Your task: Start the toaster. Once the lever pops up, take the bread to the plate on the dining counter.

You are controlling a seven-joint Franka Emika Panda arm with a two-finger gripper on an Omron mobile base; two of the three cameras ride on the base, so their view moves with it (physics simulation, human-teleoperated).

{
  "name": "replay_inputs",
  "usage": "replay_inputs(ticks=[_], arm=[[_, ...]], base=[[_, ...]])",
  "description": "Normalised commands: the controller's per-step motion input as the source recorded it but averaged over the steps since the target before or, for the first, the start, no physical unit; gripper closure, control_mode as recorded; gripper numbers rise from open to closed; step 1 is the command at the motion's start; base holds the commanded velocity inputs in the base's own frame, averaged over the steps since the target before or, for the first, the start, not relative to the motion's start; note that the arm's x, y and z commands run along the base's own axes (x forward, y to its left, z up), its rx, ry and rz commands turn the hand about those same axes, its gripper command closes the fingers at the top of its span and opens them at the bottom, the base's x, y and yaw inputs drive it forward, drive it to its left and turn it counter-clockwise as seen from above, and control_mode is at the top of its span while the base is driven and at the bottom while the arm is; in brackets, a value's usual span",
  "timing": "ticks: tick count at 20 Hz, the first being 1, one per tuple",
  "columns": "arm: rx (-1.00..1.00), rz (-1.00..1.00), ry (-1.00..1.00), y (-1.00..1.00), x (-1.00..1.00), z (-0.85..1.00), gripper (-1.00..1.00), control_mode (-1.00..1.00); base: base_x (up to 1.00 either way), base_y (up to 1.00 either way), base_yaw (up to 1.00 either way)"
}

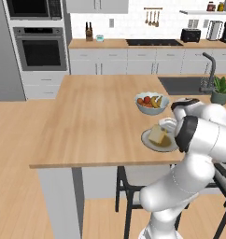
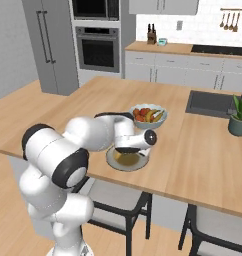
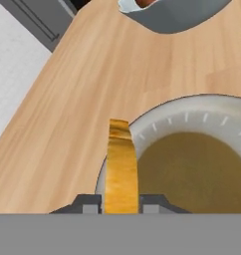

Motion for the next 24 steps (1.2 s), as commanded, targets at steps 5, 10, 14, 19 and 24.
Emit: replay_inputs(ticks=[5, 10, 14, 19, 24], arm=[[0.01, 0.00, -0.02, -0.44, 0.01, 0.11, -1.00, -1.00], [0.00, -0.03, -0.01, -0.59, 0.00, 0.11, -1.00, -1.00], [0.02, 0.00, -0.16, -0.31, -0.09, 0.54, -1.00, -1.00], [0.00, 0.12, -0.52, 0.12, -0.92, 0.42, -1.00, -1.00], [-0.04, 0.33, -0.41, 0.52, -0.94, 0.05, -1.00, -1.00]], base=[[0.00, 0.00, 0.00], [0.00, 0.00, 0.00], [0.00, 0.00, 0.00], [0.00, 0.00, 0.00], [0.00, 0.00, 0.00]])
